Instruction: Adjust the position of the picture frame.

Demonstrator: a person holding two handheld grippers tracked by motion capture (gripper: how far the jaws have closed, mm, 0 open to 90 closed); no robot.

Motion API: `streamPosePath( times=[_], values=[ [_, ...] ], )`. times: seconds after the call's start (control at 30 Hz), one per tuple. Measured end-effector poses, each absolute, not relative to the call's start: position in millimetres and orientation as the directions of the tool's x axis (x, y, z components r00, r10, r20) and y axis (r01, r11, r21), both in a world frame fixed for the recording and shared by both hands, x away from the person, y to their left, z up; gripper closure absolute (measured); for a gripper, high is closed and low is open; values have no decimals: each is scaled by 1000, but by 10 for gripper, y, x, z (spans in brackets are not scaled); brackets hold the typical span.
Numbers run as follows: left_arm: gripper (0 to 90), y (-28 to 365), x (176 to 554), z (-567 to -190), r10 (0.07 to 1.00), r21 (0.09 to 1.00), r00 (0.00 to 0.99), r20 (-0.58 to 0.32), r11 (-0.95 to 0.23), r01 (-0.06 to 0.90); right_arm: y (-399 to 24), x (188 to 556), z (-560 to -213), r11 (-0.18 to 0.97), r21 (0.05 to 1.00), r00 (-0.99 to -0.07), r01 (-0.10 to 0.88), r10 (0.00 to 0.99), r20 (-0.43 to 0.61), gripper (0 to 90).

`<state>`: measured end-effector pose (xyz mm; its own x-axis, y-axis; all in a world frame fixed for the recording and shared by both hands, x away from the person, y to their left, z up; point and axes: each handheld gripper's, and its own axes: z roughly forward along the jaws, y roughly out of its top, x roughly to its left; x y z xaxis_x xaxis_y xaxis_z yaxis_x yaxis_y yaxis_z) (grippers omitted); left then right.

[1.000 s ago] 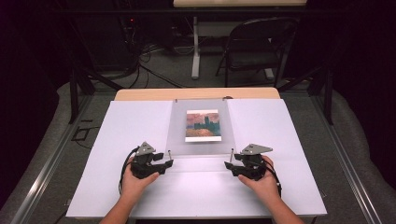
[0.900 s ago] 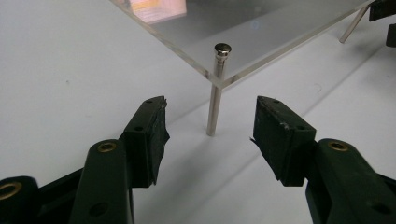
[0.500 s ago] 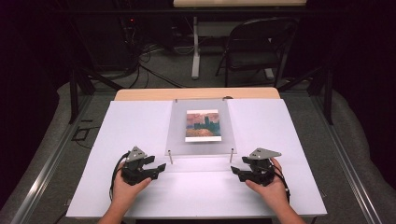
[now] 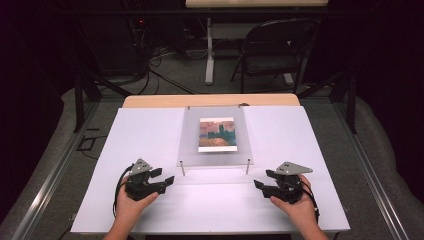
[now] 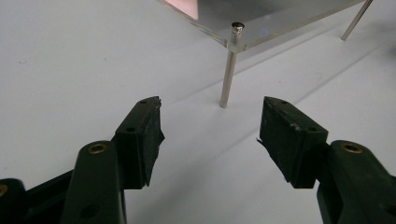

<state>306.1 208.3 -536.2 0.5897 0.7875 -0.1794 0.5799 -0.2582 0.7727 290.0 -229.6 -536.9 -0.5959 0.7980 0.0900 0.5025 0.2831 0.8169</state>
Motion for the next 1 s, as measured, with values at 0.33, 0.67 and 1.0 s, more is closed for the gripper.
streamPosePath(
  times=[0.33,0.67,1.0],
  values=[
    [389,2085,3090,-5325,800,745,560,-213,-238,623,-2298,2909,-5353,278,808,-584,519,806,97,365],
    [362,2195,3207,-5145,824,731,496,-273,-158,664,-2348,2998,-5255,264,780,-552,568,825,123,365],
    [358,2225,3559,-4981,832,731,471,-293,-122,671,-2434,3374,-5024,254,757,-498,602,860,108,383]
  ],
)
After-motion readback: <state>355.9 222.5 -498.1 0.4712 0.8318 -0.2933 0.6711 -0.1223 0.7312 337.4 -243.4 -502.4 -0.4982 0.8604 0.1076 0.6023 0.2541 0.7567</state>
